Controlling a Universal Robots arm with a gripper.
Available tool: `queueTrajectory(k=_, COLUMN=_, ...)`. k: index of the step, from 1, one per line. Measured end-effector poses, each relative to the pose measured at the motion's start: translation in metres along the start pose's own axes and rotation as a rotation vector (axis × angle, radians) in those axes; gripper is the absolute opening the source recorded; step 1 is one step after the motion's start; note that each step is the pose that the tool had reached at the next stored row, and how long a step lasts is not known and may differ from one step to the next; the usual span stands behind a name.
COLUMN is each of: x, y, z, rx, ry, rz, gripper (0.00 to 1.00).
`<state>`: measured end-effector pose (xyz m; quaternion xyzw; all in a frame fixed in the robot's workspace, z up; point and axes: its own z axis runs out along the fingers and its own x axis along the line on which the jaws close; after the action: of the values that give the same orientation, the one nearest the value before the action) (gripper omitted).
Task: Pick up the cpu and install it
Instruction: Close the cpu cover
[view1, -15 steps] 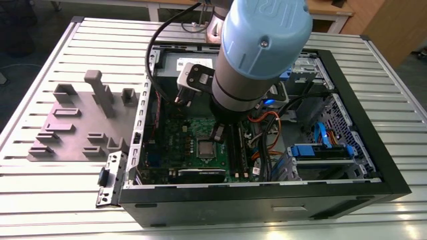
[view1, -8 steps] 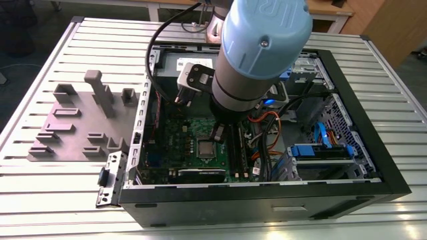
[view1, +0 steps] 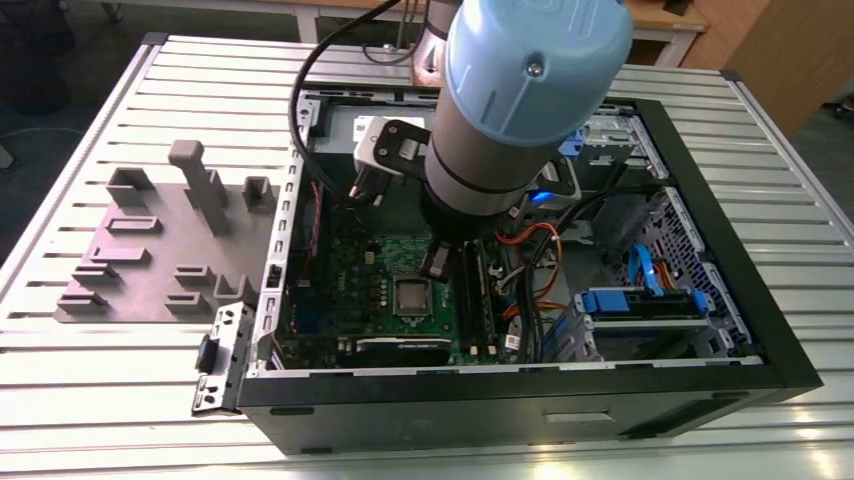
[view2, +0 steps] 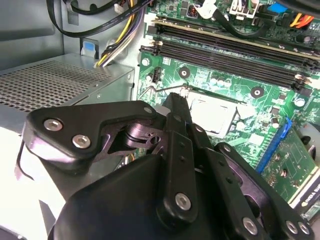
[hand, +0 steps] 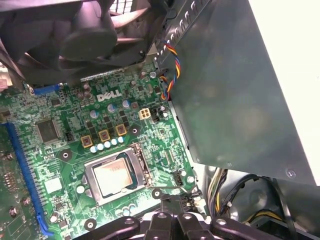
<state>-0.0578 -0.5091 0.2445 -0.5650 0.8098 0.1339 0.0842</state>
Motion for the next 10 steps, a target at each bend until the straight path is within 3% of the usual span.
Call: queueTrajectory(k=10, x=-0.0040, y=-0.0035, z=0.0007, rx=-0.0004, ry=0.0003, rz=0.000, gripper=0.11)
